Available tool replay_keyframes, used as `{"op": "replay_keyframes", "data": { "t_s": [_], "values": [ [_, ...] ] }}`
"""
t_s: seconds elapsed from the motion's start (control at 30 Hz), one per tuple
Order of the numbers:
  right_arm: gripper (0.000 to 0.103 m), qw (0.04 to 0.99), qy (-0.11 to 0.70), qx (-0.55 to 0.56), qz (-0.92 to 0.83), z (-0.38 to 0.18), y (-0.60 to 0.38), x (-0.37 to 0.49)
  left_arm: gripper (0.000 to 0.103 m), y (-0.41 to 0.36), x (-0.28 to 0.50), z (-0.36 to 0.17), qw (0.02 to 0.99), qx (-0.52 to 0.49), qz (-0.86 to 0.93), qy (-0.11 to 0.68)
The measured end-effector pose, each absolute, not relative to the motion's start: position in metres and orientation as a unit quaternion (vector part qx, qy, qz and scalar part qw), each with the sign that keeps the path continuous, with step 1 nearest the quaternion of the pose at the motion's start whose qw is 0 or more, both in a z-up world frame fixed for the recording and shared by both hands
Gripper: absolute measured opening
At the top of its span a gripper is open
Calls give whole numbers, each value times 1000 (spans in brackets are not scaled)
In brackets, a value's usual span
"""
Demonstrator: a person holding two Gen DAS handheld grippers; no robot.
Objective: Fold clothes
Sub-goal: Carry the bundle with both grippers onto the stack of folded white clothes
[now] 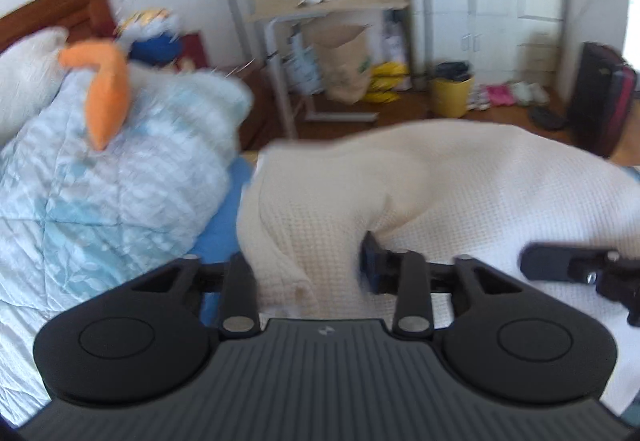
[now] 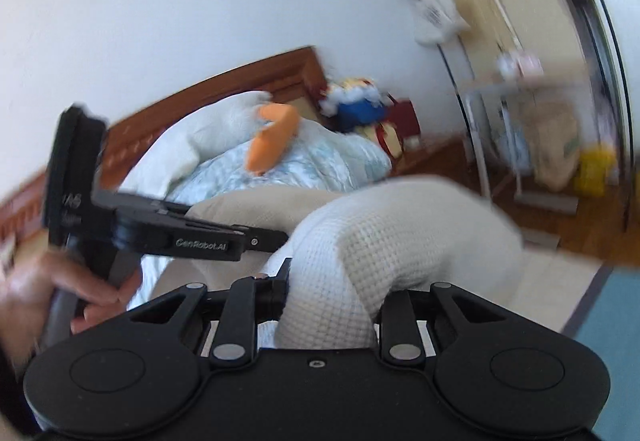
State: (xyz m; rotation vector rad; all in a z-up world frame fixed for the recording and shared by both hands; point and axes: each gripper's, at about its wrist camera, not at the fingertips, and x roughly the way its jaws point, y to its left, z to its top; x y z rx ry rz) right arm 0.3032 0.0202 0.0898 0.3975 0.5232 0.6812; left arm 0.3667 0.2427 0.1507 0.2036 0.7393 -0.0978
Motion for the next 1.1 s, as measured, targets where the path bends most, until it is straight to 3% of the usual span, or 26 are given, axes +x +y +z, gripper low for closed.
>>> {"op": "replay_keyframes", "data": {
  "t_s": [0.03, 0.07, 0.13, 0.23, 0.43, 0.63, 0.7, 0.73, 0.83, 0.9, 1.0, 1.1],
  "values": [
    [46, 873, 285, 231, 322, 67, 30, 324, 69, 256, 384, 133, 920, 92, -21, 381],
    [48, 855, 324, 258, 313, 41, 40, 343, 70, 269, 396, 109, 911, 78, 5, 404],
    [48, 822, 411, 263, 295, -15, 63, 368, 65, 300, 402, 57, 892, 21, 51, 448],
    [49, 804, 443, 277, 284, -69, 68, 367, 65, 323, 367, 2, 886, -62, 62, 455],
    [50, 799, 408, 303, 321, -79, 35, 340, 67, 338, 273, -47, 905, -166, 92, 382],
    [53, 782, 407, 330, 338, -81, 21, 330, 65, 365, 261, -50, 915, -251, 123, 290],
    [45, 771, 412, 346, 342, -86, 21, 334, 65, 371, 271, -48, 914, -275, 106, 277],
    [35, 767, 416, 348, 343, -87, 24, 339, 67, 373, 279, -50, 910, -290, 89, 283],
    [31, 765, 423, 341, 344, -84, 31, 345, 69, 366, 302, -72, 883, -302, 103, 344],
    [29, 769, 426, 330, 343, -76, 34, 346, 74, 357, 304, -85, 883, -302, 127, 337],
    [28, 716, 456, 403, 341, -68, 28, 359, 36, 355, 303, -77, 895, -304, 106, 308],
    [28, 617, 452, 534, 360, -53, 22, 379, 24, 365, 296, -45, 910, -291, 104, 276]
  ]
}}
